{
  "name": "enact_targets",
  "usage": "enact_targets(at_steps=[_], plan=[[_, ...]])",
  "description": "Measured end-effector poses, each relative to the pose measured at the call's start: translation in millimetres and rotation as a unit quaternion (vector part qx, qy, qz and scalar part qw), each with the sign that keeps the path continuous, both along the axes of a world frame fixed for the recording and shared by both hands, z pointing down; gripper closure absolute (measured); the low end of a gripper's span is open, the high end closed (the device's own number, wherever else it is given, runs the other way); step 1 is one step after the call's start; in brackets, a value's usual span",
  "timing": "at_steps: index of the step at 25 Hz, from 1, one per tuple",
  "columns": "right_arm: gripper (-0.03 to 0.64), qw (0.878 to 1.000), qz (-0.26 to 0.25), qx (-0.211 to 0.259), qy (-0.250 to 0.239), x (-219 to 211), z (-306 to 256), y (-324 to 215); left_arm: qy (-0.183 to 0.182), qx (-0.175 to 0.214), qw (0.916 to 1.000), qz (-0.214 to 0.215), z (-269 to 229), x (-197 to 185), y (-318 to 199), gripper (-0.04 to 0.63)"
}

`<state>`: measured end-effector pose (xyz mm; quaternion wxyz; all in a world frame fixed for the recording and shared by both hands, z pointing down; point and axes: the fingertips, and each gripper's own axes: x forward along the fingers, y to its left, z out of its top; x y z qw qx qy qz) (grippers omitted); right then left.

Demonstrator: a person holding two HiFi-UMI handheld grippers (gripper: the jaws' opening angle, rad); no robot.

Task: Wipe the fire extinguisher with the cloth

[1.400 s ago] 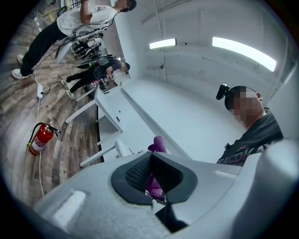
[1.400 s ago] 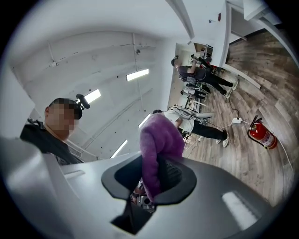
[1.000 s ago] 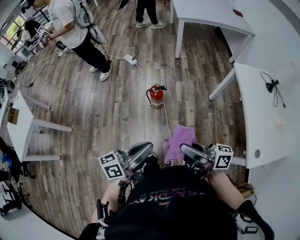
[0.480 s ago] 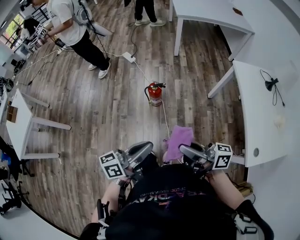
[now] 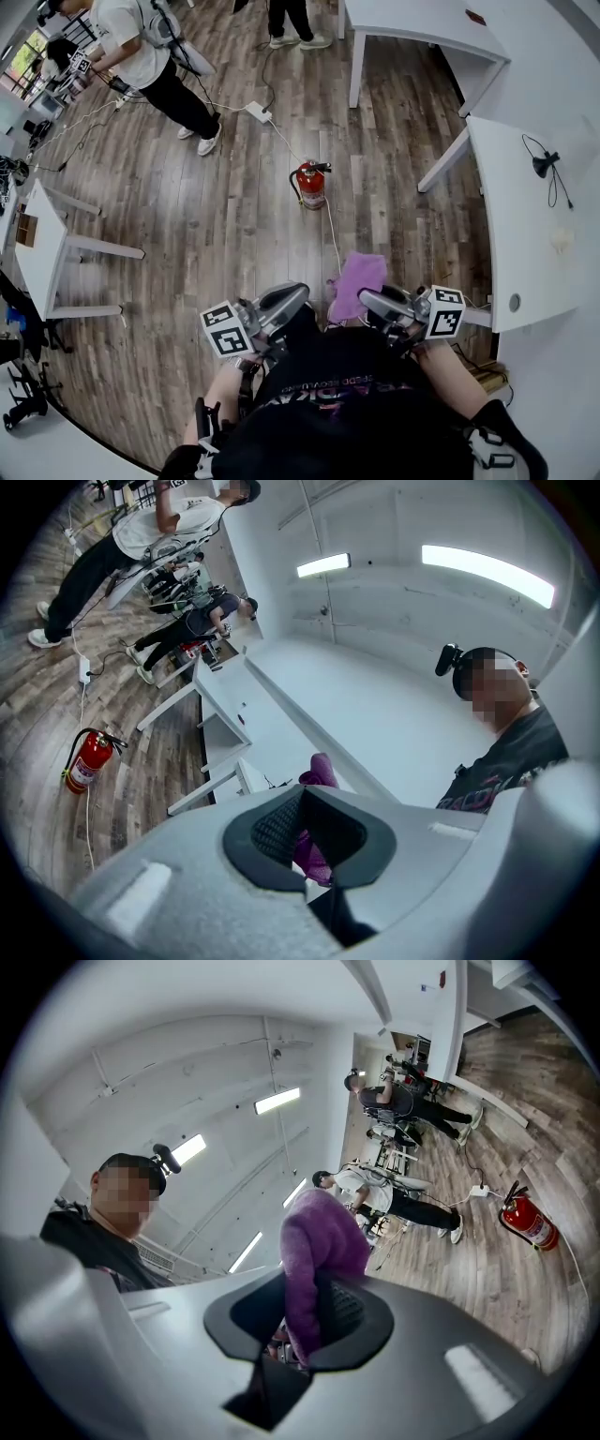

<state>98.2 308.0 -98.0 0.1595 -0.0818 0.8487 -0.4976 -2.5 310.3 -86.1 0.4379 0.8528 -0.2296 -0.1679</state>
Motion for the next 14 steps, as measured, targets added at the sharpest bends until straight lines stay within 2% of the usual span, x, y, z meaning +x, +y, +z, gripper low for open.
enact_targets(at_steps=[14], plan=[[0.546,1.0,-0.008,-0.003,0.006,2.5,2.9,-6.1,0.001,-0.004,1.0,-0.002,2.3,5.7,-7.2,0.601]])
